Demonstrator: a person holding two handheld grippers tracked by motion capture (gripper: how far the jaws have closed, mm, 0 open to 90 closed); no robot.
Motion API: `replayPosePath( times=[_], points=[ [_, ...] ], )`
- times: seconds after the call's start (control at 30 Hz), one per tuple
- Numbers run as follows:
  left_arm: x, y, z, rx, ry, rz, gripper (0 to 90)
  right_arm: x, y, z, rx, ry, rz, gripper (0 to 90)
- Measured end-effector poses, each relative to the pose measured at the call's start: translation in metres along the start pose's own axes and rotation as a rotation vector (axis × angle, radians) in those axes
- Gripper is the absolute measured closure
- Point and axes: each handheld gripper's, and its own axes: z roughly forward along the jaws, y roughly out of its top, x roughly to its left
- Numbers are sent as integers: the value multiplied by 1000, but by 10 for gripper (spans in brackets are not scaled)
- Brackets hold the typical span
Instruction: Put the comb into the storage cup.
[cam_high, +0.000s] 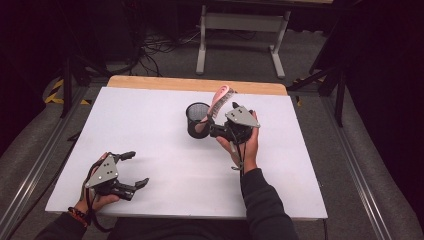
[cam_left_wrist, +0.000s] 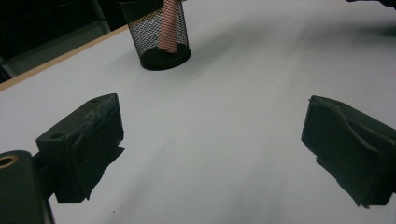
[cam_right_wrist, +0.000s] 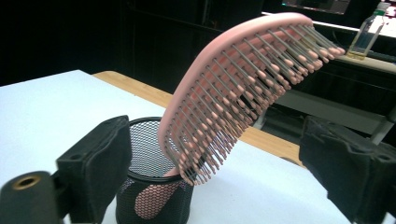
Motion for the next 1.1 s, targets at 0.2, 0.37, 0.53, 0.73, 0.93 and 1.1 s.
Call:
replayPosePath(
  times=[0.2,0.37,0.53,0.73,0.93,1.1],
  points=[
    [0,0,0,0,-1,-1,62,-2,2,-5,-7,0,-15,76],
    [0,0,0,0,-1,-1,62,-4,2,-9,-8,4,-25,74],
    [0,0,0,0,-1,-1,62,-4,1,-12,-15,11,-33,74],
    [1,0,0,0,-1,-2,62,-2,0,-17,-22,22,-54,72],
    [0,0,-1,0,1,0,62,5,-1,-22,-24,32,-95,73],
    [1,0,-1,2,0,1,62,9,-2,-26,-25,39,-113,74]
  ],
)
